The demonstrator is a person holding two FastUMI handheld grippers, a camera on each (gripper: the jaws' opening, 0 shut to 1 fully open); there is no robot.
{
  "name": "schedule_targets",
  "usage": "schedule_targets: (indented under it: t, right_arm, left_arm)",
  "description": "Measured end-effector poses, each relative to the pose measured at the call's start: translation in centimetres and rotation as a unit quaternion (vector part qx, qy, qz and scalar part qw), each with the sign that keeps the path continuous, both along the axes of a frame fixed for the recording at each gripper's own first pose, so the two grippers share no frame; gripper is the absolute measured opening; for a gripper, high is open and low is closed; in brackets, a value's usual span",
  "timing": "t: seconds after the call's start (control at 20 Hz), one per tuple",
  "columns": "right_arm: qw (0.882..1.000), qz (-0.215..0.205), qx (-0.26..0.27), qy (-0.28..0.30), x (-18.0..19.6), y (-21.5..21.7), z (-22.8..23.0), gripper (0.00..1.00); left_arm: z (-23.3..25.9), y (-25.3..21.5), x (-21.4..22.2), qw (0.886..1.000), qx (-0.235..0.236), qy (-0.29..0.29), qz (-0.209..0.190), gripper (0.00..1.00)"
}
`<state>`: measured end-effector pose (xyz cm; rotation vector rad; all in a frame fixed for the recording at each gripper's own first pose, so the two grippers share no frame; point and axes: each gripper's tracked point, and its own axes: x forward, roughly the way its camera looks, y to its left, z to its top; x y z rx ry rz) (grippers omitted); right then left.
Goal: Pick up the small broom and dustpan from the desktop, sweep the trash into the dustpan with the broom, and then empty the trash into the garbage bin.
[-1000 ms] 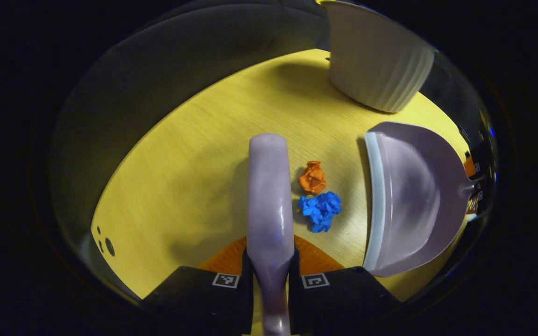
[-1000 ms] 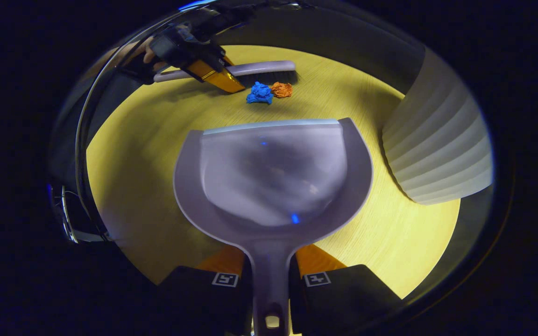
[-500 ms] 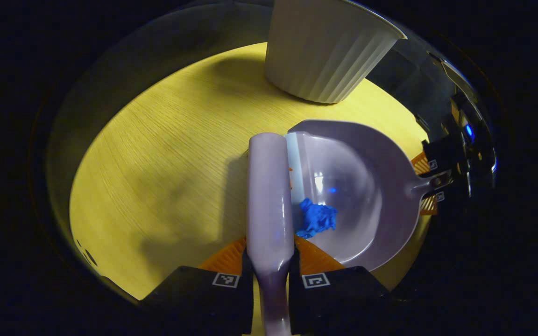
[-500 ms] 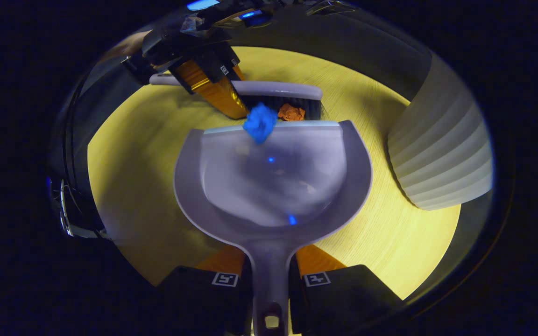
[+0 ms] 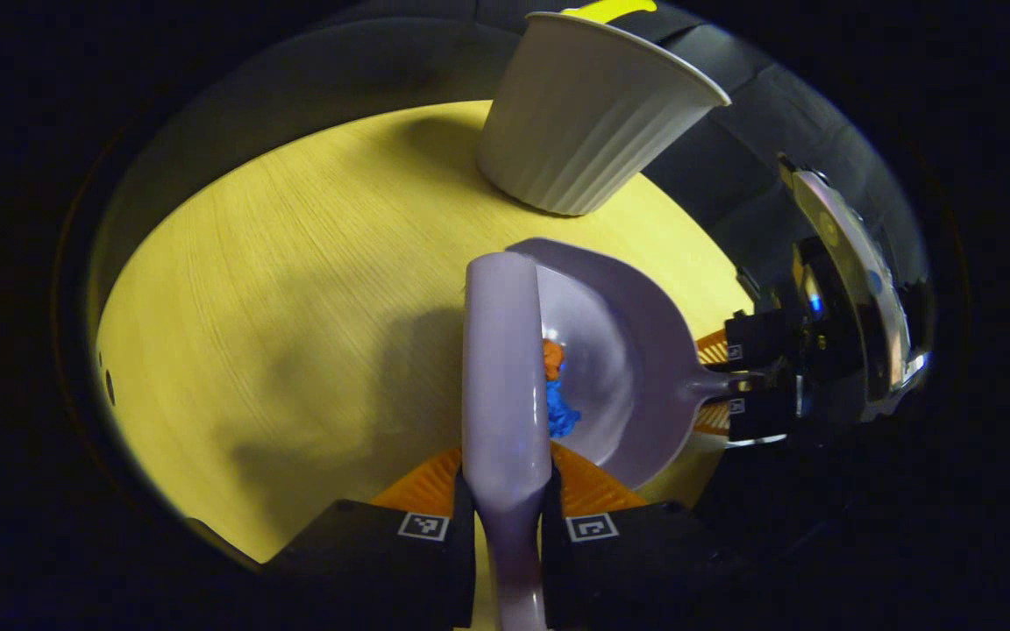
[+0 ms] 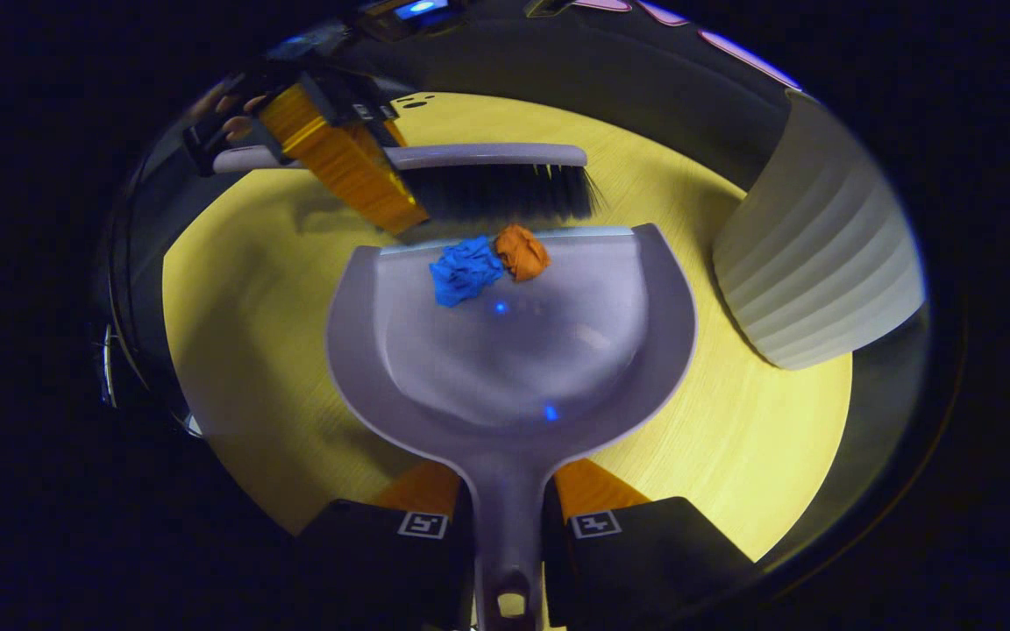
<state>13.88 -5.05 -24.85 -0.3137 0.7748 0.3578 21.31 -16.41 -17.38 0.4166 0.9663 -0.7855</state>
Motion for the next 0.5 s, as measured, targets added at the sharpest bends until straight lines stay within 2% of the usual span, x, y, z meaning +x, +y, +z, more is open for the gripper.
schedule_targets:
  t: [0.05,0.15,0.25,0.5]
  right_arm:
    - [1.000,-0.004,0.003,-0.002,-0.1,0.1,0.2,0.36]
    - [1.000,-0.013,0.011,-0.002,-0.3,0.3,0.5,0.36]
    - [1.000,-0.023,0.018,-0.002,-0.5,0.5,0.8,0.36]
    - [0.999,-0.039,0.030,-0.007,-0.9,1.0,1.9,0.36]
  left_arm:
    - [0.1,0.1,-0.1,1.000,0.002,-0.015,0.008,0.34]
    - [0.5,0.6,-0.3,0.999,-0.003,-0.042,0.027,0.34]
    - [1.8,1.0,-0.9,0.996,-0.032,-0.062,0.053,0.34]
    - [5.7,4.8,-3.2,0.981,-0.082,-0.131,0.114,0.34]
